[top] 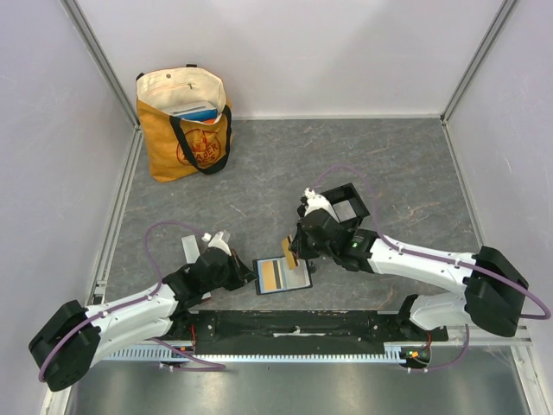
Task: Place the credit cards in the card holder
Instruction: Insert the credit card into the card holder.
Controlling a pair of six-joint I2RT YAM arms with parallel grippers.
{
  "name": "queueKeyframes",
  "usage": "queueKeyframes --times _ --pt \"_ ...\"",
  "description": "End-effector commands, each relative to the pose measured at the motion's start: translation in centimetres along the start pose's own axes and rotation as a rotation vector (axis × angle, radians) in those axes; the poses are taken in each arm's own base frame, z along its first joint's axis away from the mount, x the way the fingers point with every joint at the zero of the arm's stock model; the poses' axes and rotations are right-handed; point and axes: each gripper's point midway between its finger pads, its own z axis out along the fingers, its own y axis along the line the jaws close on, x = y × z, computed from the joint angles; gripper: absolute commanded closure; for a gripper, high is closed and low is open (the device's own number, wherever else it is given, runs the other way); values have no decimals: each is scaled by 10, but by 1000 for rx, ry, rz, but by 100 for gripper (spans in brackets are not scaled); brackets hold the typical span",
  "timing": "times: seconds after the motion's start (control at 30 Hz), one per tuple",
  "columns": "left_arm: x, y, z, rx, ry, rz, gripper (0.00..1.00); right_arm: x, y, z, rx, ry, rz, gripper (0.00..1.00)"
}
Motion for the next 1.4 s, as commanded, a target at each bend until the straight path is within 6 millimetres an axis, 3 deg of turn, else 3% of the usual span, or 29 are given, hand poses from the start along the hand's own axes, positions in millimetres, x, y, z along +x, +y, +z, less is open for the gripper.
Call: queueKeyframes --times 0.0,0.23,0.53,1.0,1.37 --pt "-4 -15 -2 49 -3 -12 98 2 38 1 -127 -8 36 100" --pt "-6 -21 -5 72 -11 -26 98 21 61 9 -87 -29 -25 100" --pt "-9 -30 -12 117 -27 -50 98 18 85 15 26 -190 -43 100" --pt "-10 -33 -17 133 -34 -61 98 33 77 35 147 -205 -110 100" --pt "-12 -35 -18 143 -44 -65 98 33 63 33 246 -204 -185 100"
